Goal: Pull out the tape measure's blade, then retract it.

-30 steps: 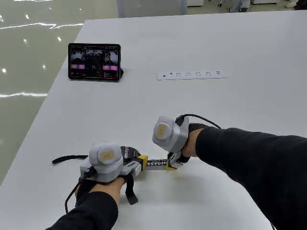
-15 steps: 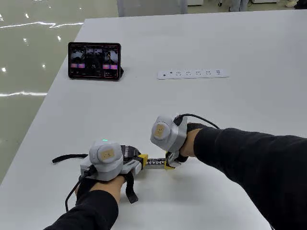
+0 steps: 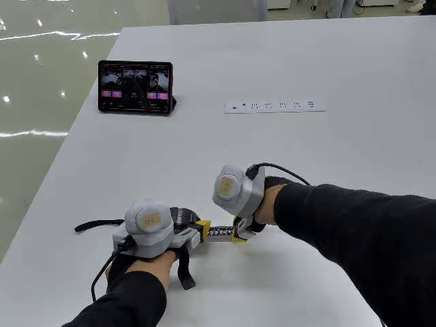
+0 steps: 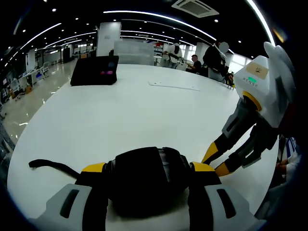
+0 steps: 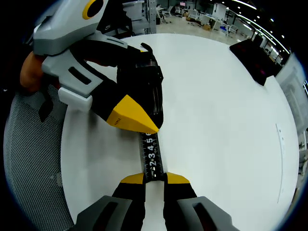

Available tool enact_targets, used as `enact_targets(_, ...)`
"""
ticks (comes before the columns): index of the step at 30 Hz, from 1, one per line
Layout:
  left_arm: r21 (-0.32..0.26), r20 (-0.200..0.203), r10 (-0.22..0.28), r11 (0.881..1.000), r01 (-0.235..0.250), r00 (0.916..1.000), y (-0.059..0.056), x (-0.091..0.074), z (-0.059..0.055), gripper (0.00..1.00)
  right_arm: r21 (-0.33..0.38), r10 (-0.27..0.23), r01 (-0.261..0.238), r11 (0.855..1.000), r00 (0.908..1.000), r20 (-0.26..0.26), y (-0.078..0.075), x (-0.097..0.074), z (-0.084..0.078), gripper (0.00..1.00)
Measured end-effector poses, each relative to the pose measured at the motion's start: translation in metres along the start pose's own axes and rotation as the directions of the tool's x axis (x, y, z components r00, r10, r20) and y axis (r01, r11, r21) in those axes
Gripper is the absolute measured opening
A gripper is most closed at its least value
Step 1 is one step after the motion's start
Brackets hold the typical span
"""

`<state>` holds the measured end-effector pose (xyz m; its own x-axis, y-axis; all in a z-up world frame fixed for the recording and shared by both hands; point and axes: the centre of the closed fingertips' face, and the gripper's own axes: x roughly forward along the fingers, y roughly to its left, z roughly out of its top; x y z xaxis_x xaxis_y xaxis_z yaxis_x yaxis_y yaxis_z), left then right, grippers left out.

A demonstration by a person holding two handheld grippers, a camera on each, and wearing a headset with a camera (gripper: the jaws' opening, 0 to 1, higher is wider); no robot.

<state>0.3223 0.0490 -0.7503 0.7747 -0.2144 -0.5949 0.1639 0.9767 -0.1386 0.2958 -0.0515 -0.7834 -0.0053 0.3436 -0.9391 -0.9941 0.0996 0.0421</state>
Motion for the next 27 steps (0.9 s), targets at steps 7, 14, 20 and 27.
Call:
enact_targets(7,-0.006,-0.002,-0.006,1.0,0.006,1.0,-0.001,0.0,0.0,0.63,-0.004,0.006,-0.006,1.0,1.0,0.0,0.002,-0.001,0.002,0.1)
enact_targets(14,0.045,0.0,-0.006,0.999,0.006,1.0,-0.004,0.0,-0.002,0.63,-0.015,0.002,-0.002,1.0,1.0,-0.001,0.002,0.0,0.004,0.1)
enact_targets(20,0.022,0.001,-0.012,1.0,0.012,0.9999,-0.003,-0.001,-0.001,0.63,-0.012,0.002,-0.002,1.0,1.0,0.007,0.003,0.001,0.006,0.1)
enact_targets(27,-0.008,0.006,-0.019,1.0,0.019,0.9998,-0.001,0.0,0.001,0.63,-0.015,0.0,0.0,1.0,0.9998,0.022,0.003,0.004,0.013,0.1)
